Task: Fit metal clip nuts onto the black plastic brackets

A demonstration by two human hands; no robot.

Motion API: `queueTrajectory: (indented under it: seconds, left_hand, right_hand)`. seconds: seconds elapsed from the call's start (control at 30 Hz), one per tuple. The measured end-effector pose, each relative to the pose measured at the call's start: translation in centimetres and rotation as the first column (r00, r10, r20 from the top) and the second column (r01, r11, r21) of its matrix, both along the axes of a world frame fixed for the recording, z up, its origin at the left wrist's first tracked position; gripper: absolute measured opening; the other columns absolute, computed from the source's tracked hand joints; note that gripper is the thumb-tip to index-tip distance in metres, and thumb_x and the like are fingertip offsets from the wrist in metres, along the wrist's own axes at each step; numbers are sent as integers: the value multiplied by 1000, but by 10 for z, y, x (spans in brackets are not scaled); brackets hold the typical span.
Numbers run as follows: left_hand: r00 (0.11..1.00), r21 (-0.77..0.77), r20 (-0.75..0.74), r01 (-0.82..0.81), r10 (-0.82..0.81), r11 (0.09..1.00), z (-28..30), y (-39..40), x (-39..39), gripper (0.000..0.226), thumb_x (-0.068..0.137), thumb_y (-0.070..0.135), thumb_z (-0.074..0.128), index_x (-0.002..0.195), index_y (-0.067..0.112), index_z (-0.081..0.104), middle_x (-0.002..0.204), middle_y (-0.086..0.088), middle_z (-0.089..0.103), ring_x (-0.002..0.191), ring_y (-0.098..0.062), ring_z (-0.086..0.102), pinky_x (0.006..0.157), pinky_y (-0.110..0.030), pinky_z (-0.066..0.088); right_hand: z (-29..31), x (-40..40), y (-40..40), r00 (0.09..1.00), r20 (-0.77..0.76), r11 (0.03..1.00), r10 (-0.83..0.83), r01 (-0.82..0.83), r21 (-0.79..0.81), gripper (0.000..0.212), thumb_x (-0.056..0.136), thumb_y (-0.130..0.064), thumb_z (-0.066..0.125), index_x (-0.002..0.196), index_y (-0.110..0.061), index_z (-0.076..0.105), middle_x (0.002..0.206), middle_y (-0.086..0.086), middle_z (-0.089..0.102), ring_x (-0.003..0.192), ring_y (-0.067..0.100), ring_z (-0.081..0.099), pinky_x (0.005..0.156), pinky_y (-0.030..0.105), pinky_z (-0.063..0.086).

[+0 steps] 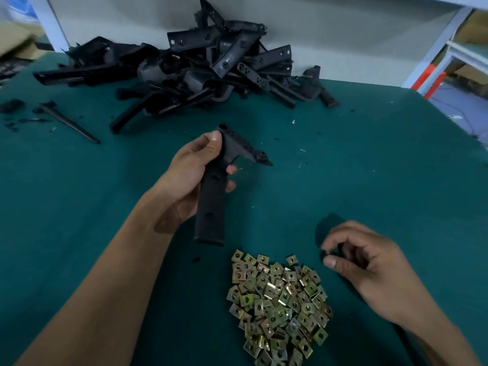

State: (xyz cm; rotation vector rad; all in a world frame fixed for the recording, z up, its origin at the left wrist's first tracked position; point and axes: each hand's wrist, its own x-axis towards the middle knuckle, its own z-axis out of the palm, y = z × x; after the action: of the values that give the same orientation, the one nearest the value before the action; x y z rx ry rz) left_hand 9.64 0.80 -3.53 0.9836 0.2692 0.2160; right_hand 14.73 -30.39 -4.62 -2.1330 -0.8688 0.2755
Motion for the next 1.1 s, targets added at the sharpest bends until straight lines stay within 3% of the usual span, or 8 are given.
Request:
queueTrajectory:
  seconds: [0.07, 0.23, 0.37, 0.5, 0.6, 0.7, 0.9, 1.1]
  left_hand:
    - [998, -64, 20, 54, -53, 996, -4, -4, 2, 13, 94, 25, 62, 87, 16, 57, 79, -2, 60, 61, -15, 55, 55, -30, 51]
    - [993, 15, 56, 105, -105, 994, -11, -4, 11, 15, 88, 17, 66, 93, 7, 57, 84, -6, 56, 61, -15, 49, 46, -22, 41]
    - [987, 79, 75, 137, -143, 987, -13, 0, 14, 12, 87, 22, 68, 76, 20, 70, 78, 4, 55, 59, -10, 41, 43, -19, 34]
    - [988, 105, 62, 136, -143, 985, -12, 0, 15, 12, 91, 20, 65, 80, 17, 67, 82, 2, 57, 59, -10, 42, 43, -18, 34]
    - [989, 135, 39, 133, -139, 982, -14, 0, 17, 8, 92, 18, 63, 90, 11, 61, 92, -10, 50, 58, -10, 42, 43, -18, 34]
    - [988, 158, 34, 143, -150, 977, -16, 0, 18, 9, 92, 17, 62, 91, 9, 59, 86, -6, 49, 57, -10, 41, 42, -18, 34]
    - [985, 200, 36, 157, -168, 967, -16, 0, 18, 38, 88, 21, 68, 116, 4, 49, 90, -12, 39, 57, -12, 44, 45, -20, 36]
    - [984, 250, 31, 160, -173, 955, -13, -1, 16, 27, 92, 18, 63, 108, 1, 50, 85, -10, 51, 57, -12, 45, 47, -21, 37]
  right_hand:
    - [-4, 8, 6, 997, -40, 997, -64, 66, 42, 20, 83, -15, 78, 82, -33, 69, 67, -3, 59, 54, 5, 44, 51, 18, 37]
    - [-2, 35, 54, 966, -194, 937, -169, 218, 273, 9, 78, -19, 82, 80, -25, 76, 70, 0, 68, 63, 11, 60, 62, 18, 49]
    - [3, 60, 103, 904, -424, 861, -54, 257, 439, 9, 81, -6, 79, 88, -9, 74, 68, 8, 66, 56, 15, 57, 51, 22, 47]
    - [5, 74, 136, 822, -561, 765, 100, 297, 572, 10, 75, -13, 76, 84, -9, 77, 68, 8, 68, 58, 15, 58, 53, 22, 46]
    - [-1, 76, 140, 772, -591, 730, 234, 262, 632, 13, 76, -7, 73, 85, -12, 82, 75, 8, 73, 68, 14, 67, 63, 20, 54]
    - [-3, 78, 133, 736, -593, 717, 327, 215, 662, 17, 78, -3, 71, 90, -10, 81, 79, 10, 75, 71, 15, 70, 67, 20, 56]
    - [-2, 68, 140, 665, -643, 707, 380, 239, 665, 19, 79, -1, 68, 97, -5, 70, 77, 7, 72, 68, 12, 66, 64, 16, 54]
    - [2, 64, 139, 658, -635, 685, 405, 243, 687, 15, 79, 1, 67, 93, -5, 66, 77, 6, 72, 64, 13, 66, 59, 18, 54]
